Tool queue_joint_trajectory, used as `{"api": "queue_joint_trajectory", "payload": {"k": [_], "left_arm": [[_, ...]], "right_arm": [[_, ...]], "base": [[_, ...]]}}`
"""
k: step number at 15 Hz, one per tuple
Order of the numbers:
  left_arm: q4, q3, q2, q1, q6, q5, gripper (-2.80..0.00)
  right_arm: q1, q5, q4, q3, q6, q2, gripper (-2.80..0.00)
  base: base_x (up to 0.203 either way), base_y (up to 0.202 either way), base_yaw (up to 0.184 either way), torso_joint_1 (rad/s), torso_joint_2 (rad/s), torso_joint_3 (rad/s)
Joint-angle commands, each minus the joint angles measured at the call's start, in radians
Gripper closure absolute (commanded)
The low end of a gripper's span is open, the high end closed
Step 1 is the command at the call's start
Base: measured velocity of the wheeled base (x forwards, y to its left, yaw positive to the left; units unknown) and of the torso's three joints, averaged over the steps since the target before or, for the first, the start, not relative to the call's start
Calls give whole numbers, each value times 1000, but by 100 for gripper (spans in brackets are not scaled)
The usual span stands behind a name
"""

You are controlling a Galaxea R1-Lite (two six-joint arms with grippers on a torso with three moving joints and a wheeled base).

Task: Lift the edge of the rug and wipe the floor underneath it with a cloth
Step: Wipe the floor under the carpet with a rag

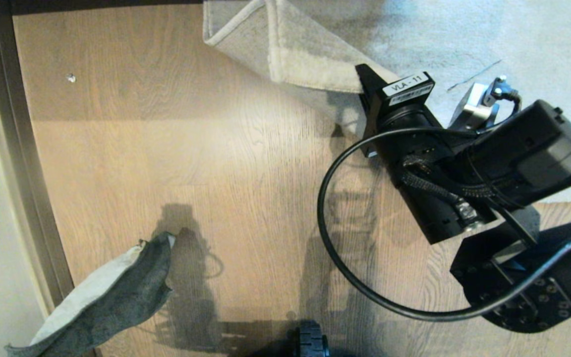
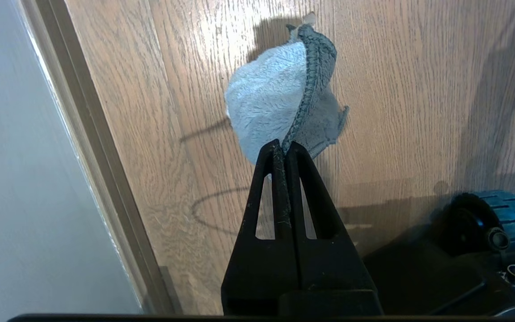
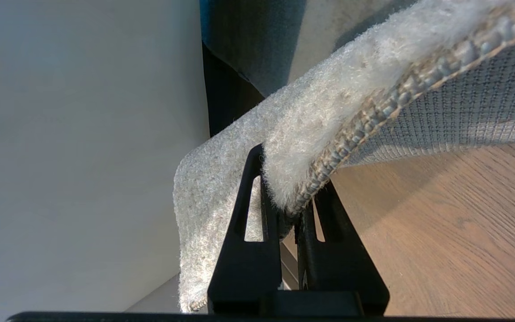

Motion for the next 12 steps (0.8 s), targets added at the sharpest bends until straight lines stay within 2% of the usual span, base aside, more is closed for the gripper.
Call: {"api": "queue_joint_trajectory", "payload": {"k": [1,6,9,12], "left_arm": [[0,-1,0,0,9,0,0],[-3,1,0,0,26,0,0],[-1,-48,9,0,29,-22,0],[-6,-118,125,1,30,-41,0]], "right_arm": [[0,-1,-48,-3,6,5,0],[0,-1,-48,-6,6,8,0],[0,-1,-48,-6,6,8,0],[2,-1,-48,-22,6,11,0]], "base": [[0,0,0,0,0,0],[0,0,0,0,0,0],[0,0,0,0,0,0],[0,0,0,0,0,0]]}}
